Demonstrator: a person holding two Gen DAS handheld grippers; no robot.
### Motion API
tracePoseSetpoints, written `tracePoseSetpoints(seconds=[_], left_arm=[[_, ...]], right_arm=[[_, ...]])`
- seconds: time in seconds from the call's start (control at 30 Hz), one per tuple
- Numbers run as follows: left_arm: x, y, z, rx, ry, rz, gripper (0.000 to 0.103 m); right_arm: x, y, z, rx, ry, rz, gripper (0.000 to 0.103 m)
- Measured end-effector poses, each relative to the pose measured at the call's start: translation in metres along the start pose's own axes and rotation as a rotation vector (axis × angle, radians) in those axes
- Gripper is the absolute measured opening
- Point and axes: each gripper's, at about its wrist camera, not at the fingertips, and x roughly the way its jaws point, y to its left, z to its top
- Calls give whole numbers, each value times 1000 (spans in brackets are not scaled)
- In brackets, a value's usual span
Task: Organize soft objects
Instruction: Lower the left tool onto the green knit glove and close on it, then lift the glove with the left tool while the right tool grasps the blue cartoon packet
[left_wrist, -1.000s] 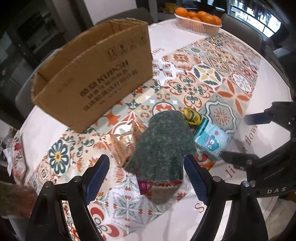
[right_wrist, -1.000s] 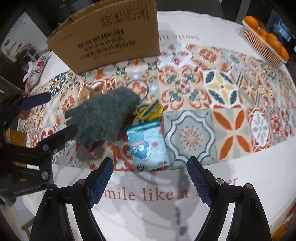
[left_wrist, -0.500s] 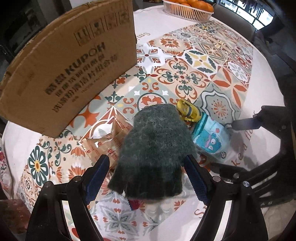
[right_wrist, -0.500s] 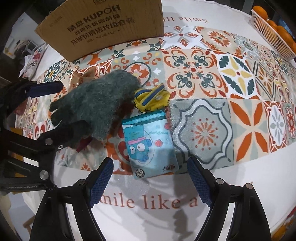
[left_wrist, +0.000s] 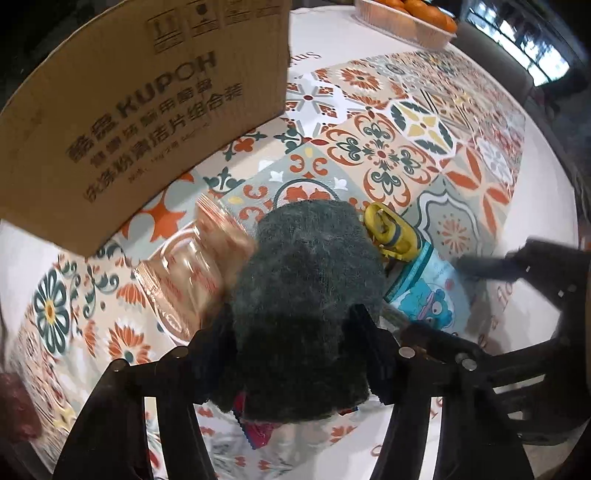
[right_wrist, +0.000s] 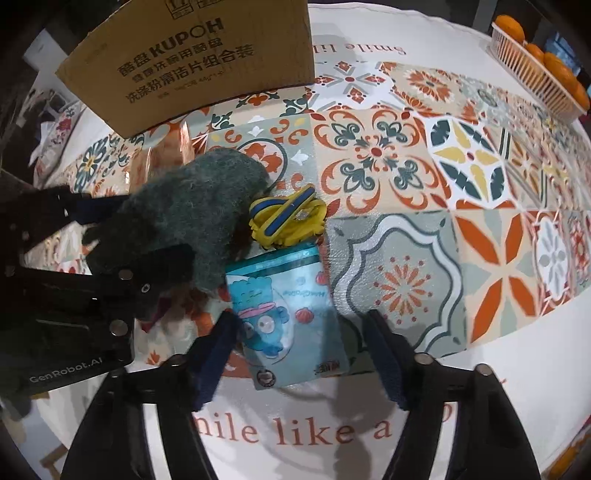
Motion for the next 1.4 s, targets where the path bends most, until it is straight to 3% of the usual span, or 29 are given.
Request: tracePoseSetpoints(seconds=[0.07,0.27,0.47,0.77,1.4], left_arm=[[-3,0,-4,-17,-18,1,53],[-21,1,-17,-64,-89,23,33],[-33,0,-27,-123,-149,14,21],[-60,-5,-42,-204,-254,16,20],[-137,-13,-64,-319,-472,133,20]], right_arm=[[-1,-2,-2,9,-10,15,59],[-6,-7,-7,39,-35,32,58],[-22,-9,-14,58,-72,49,58],[-54,-8,-24,64,-152,72,58],[-131,5,-23,22,-362,91,58]])
